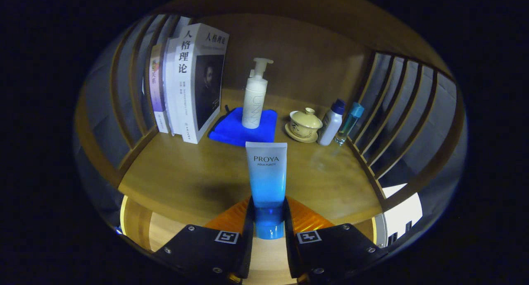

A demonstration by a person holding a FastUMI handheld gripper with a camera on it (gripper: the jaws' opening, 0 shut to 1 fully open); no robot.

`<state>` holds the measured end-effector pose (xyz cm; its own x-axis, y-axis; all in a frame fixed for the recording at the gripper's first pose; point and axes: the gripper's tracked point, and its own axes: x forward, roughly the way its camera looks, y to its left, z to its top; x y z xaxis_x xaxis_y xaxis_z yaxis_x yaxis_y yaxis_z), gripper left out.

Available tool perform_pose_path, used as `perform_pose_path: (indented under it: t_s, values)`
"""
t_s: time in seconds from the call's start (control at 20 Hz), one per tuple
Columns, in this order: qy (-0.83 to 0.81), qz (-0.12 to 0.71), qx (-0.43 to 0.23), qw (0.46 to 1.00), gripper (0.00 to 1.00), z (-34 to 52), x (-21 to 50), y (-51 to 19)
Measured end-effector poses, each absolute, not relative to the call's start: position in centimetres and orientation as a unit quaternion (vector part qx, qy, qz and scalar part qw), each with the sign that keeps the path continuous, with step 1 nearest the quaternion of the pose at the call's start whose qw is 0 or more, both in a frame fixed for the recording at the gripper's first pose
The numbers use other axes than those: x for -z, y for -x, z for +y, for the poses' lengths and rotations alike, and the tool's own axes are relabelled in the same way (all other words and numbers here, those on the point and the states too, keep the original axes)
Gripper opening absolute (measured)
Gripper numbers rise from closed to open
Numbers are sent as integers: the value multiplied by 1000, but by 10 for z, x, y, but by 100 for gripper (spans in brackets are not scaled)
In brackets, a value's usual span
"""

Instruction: Pull open the drawer, take out the items inside it, and place them on the countertop above the cabinet.

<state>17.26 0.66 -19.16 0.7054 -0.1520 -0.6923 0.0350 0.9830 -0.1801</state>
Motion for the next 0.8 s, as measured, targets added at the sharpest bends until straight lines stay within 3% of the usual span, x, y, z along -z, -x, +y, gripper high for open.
perform_pose_path:
  t_s: [0.4,0.8]
  values:
    - [40,388,44,920,39,-3,215,-202]
    - [12,376,19,926,48,5,222,-209]
